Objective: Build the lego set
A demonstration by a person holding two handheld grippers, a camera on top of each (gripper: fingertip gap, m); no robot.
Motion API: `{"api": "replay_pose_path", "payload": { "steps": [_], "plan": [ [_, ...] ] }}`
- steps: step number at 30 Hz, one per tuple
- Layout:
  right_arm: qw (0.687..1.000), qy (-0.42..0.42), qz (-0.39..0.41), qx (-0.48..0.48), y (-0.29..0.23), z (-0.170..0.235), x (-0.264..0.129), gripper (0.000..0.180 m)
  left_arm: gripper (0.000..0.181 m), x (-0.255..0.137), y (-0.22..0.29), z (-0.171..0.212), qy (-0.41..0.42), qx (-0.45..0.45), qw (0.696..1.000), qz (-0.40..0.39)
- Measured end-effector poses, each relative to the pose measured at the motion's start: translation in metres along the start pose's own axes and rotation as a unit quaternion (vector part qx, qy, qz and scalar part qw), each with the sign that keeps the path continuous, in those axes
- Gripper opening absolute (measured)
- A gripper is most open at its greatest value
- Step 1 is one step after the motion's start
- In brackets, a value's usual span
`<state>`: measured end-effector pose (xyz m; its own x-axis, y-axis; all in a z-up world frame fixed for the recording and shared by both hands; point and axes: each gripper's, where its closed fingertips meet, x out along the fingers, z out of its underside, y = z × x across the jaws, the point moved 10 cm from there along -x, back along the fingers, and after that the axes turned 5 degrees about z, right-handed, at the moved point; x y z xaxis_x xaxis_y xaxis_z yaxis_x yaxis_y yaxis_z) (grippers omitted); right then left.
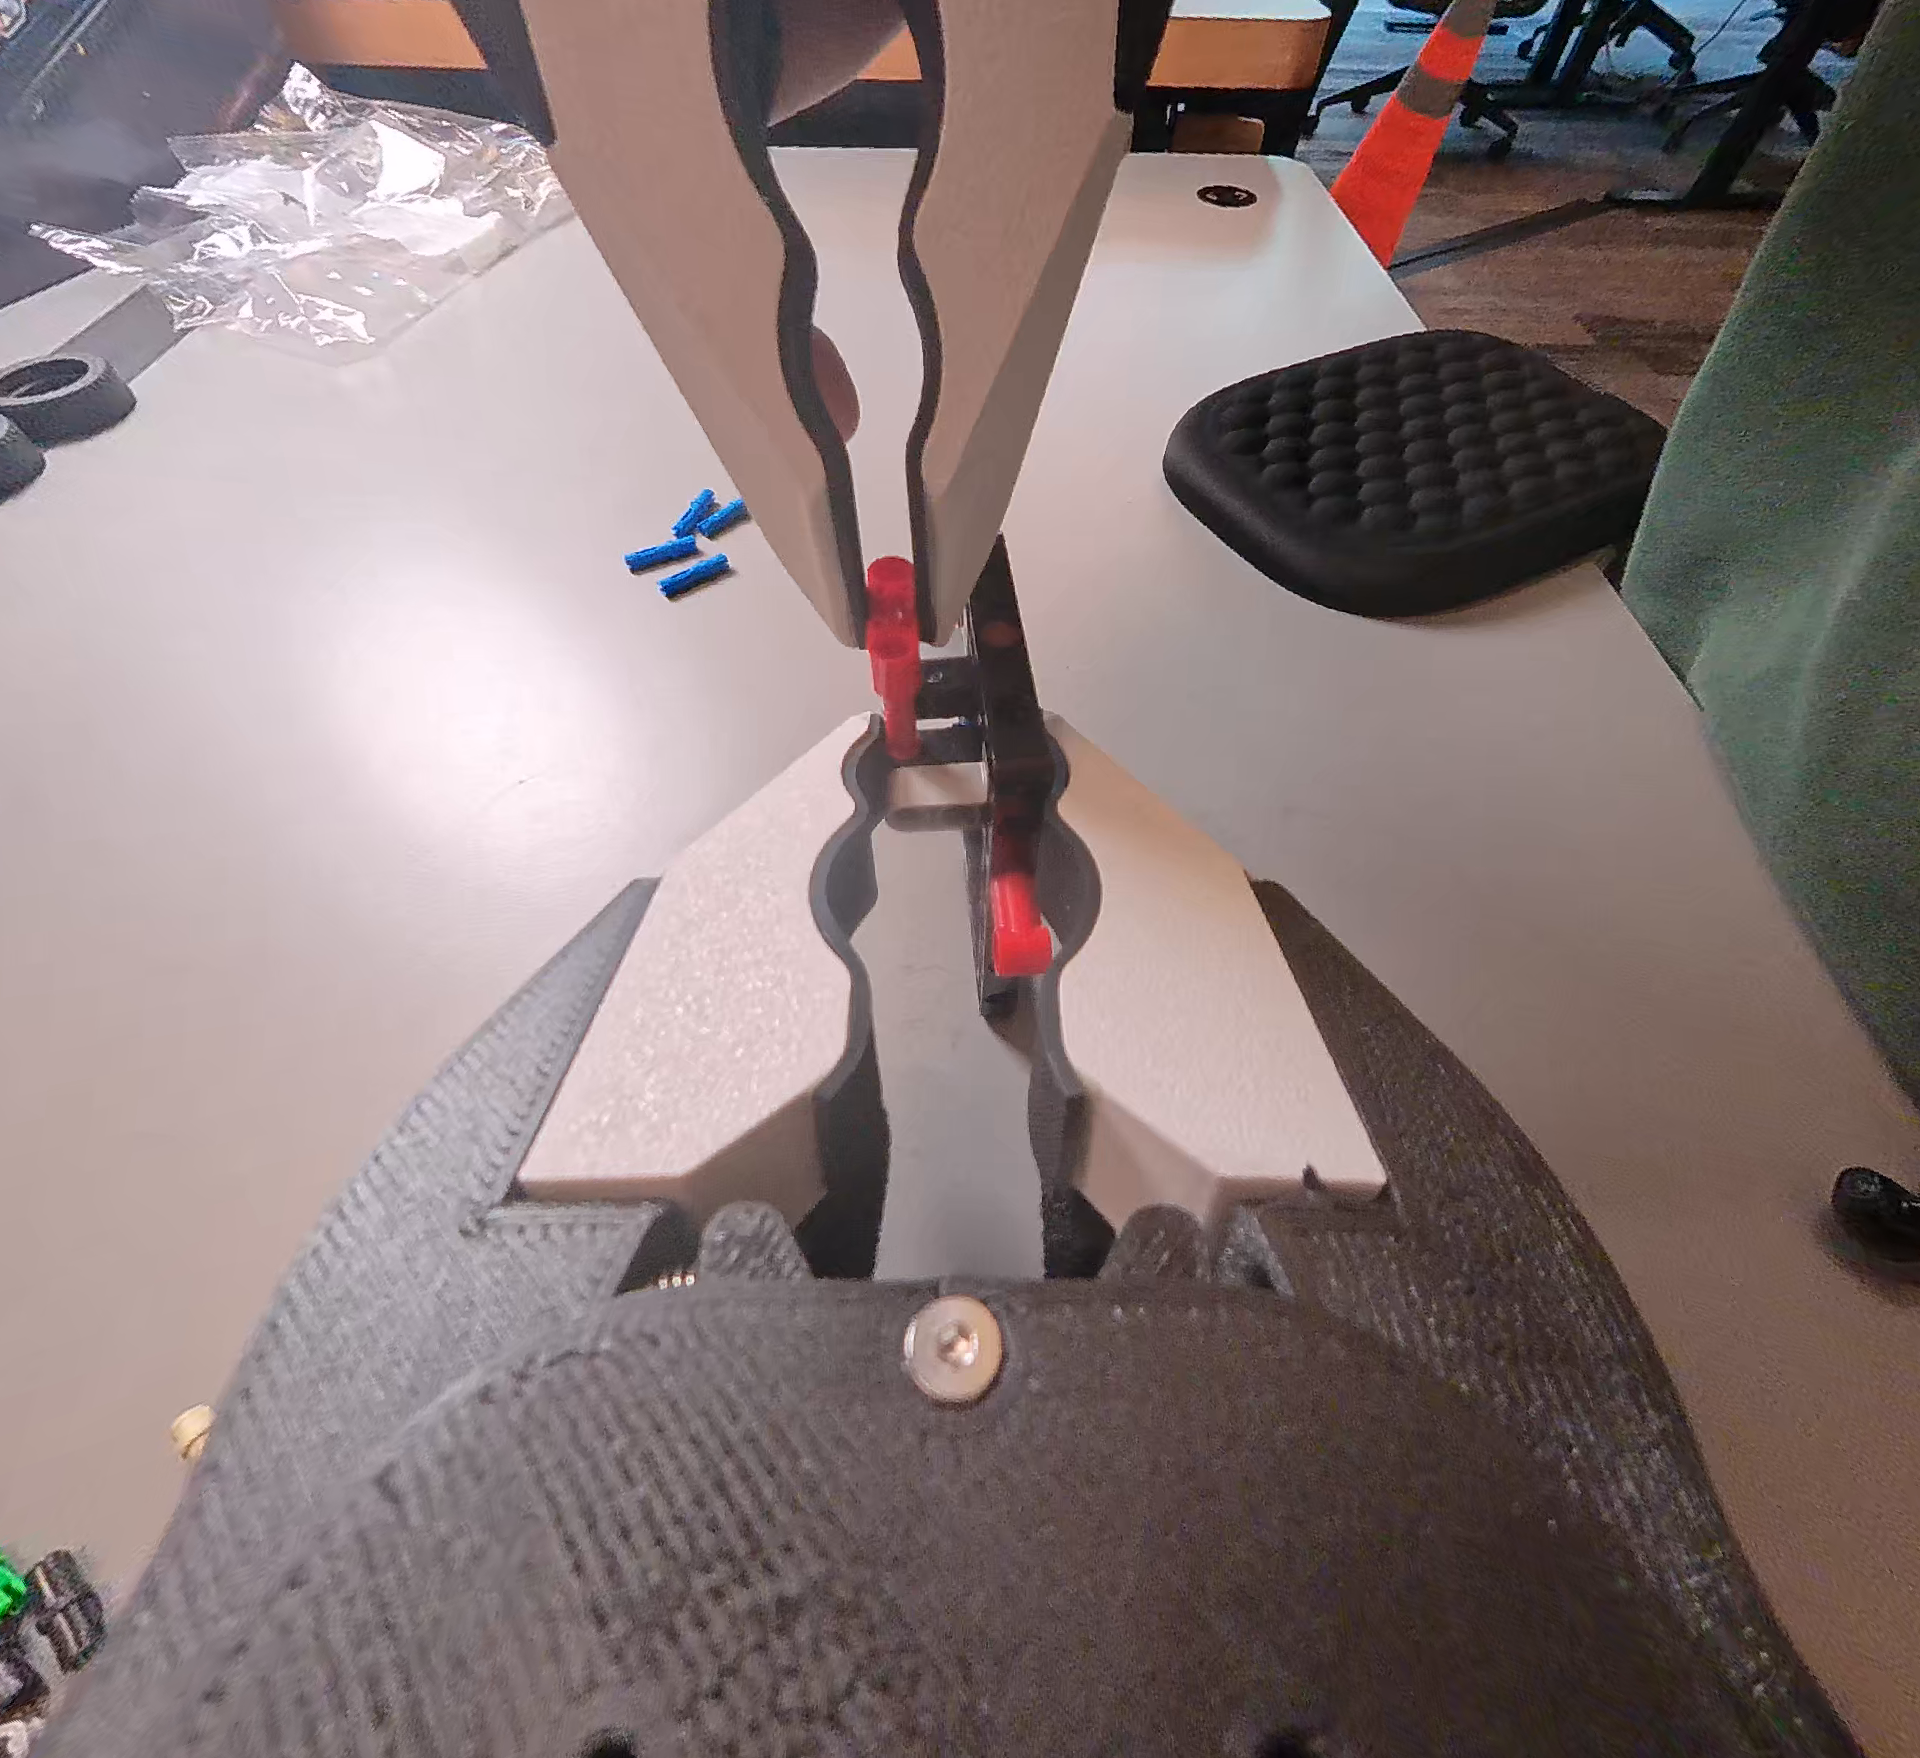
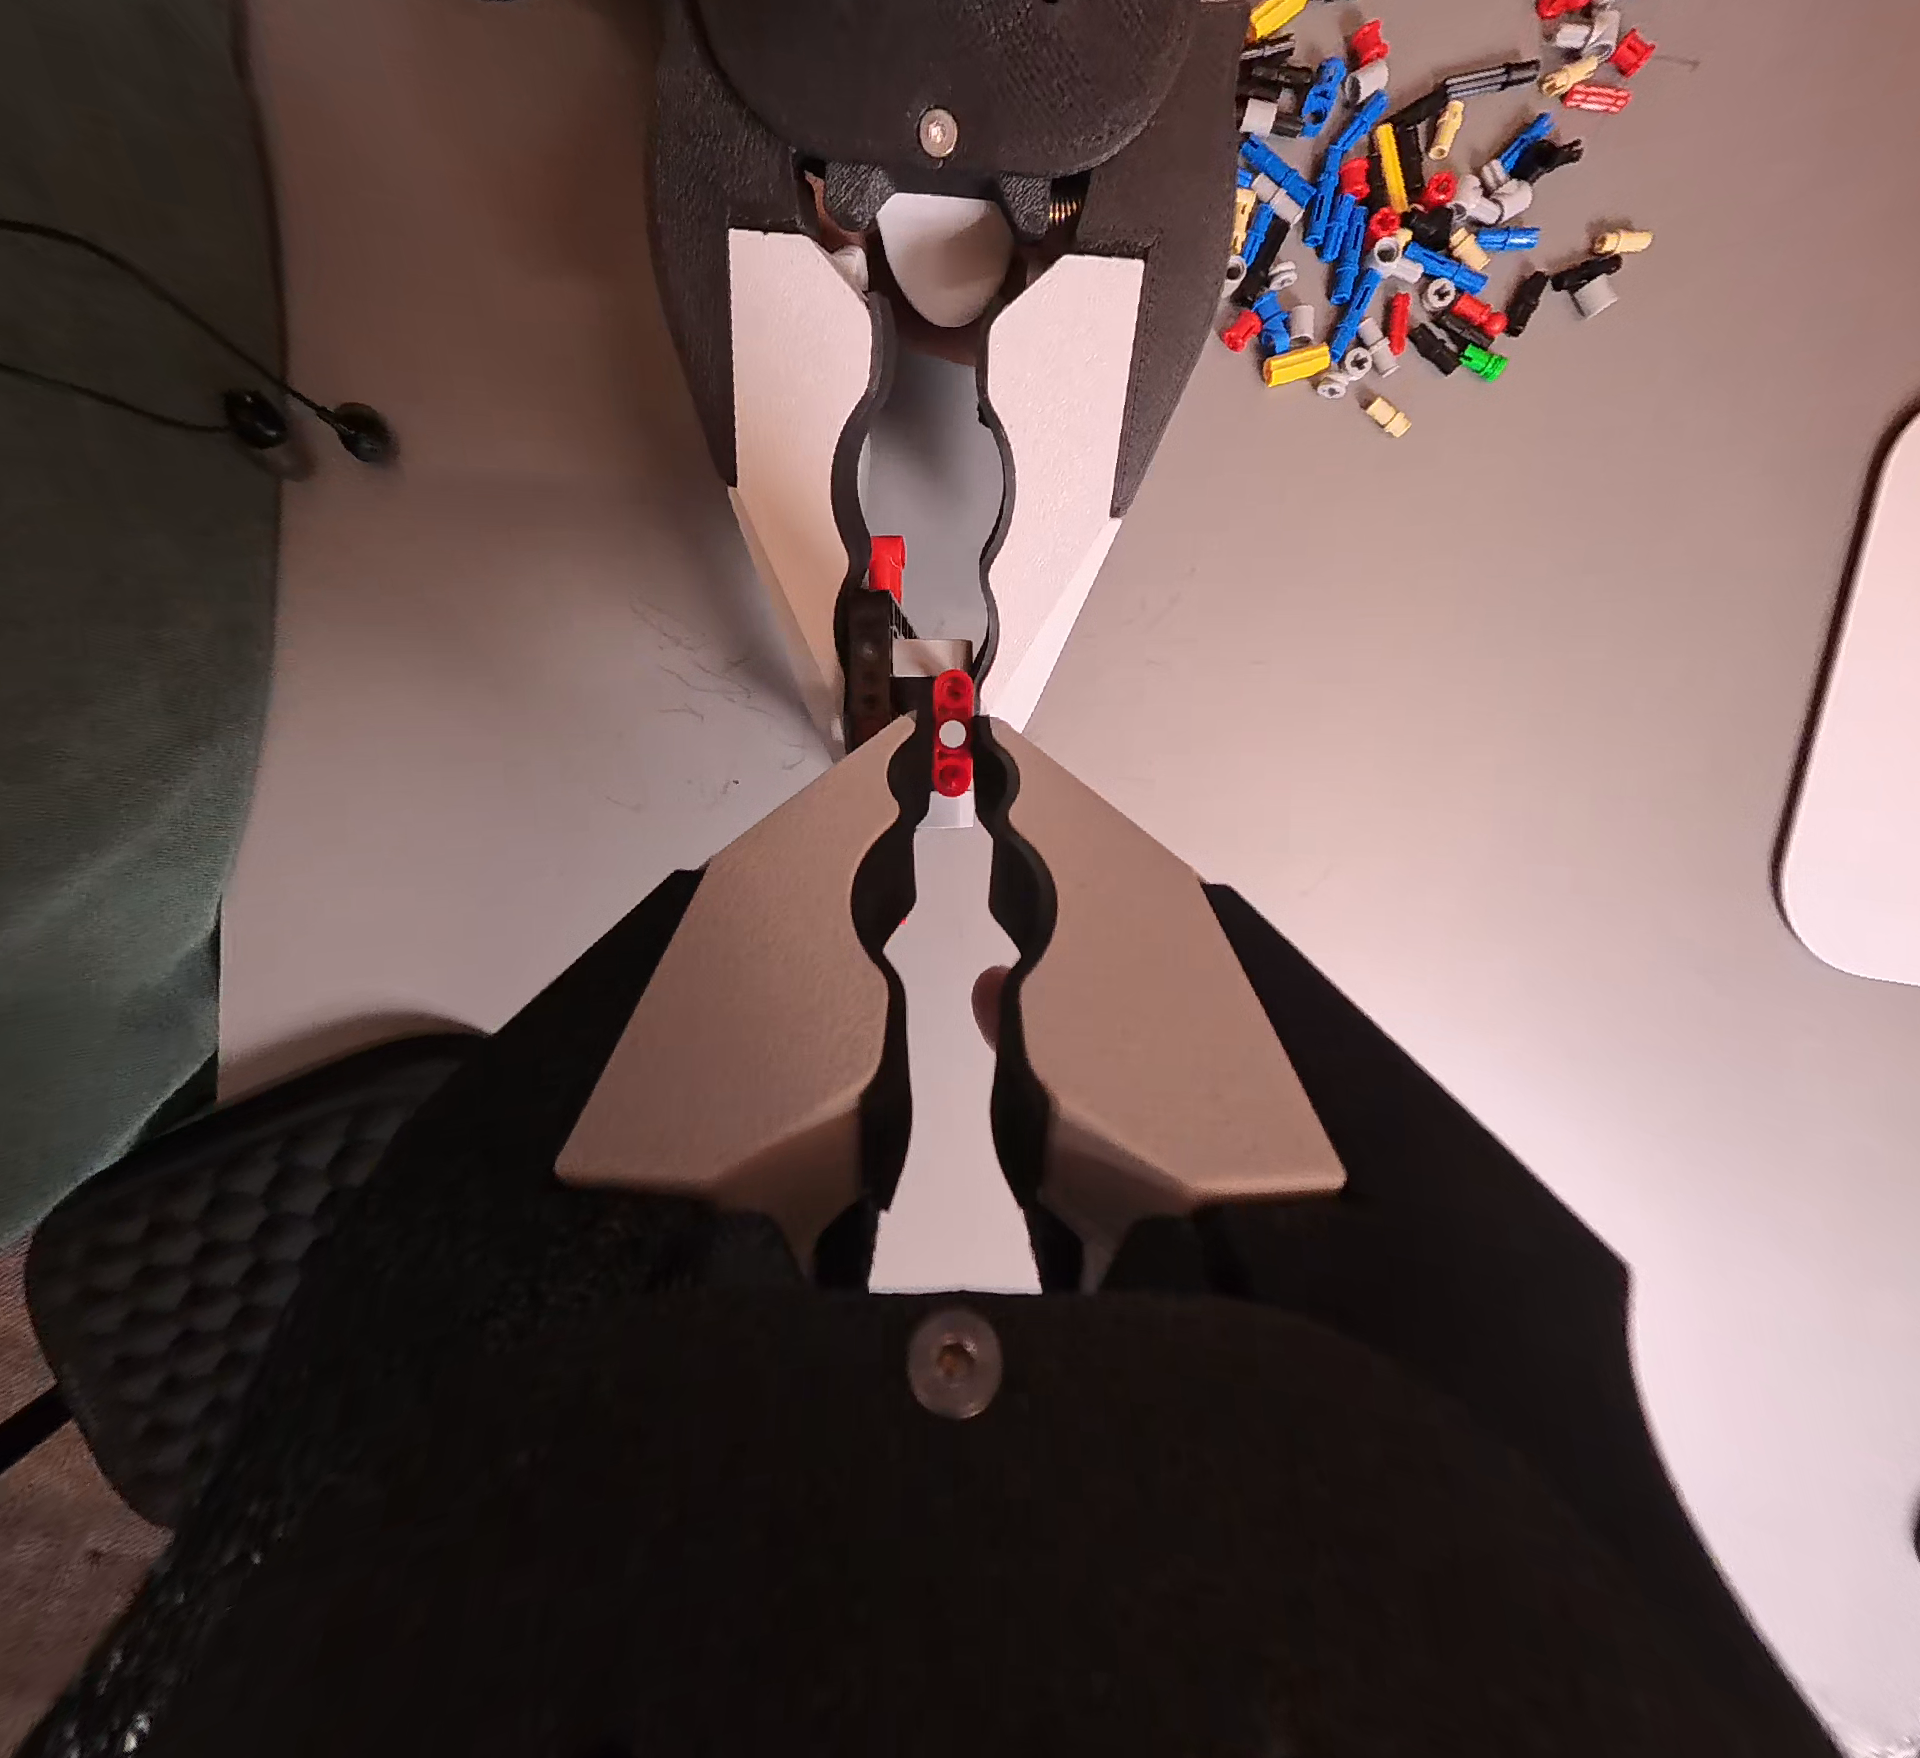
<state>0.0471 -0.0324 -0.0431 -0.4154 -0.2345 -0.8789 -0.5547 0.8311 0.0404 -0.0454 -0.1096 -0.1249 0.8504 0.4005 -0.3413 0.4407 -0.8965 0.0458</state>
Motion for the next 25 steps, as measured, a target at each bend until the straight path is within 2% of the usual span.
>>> {"api": "replay_pose_path", "payload": {
  "steps": [25],
  "plan": [
    [0.999,-0.020,-0.039,0.020,0.0077,-0.0022,0.0051,0.006,0.025,-0.0005,-0.0001,-0.0007,-0.010,0.005,1.000,0.001]
  ]
}}
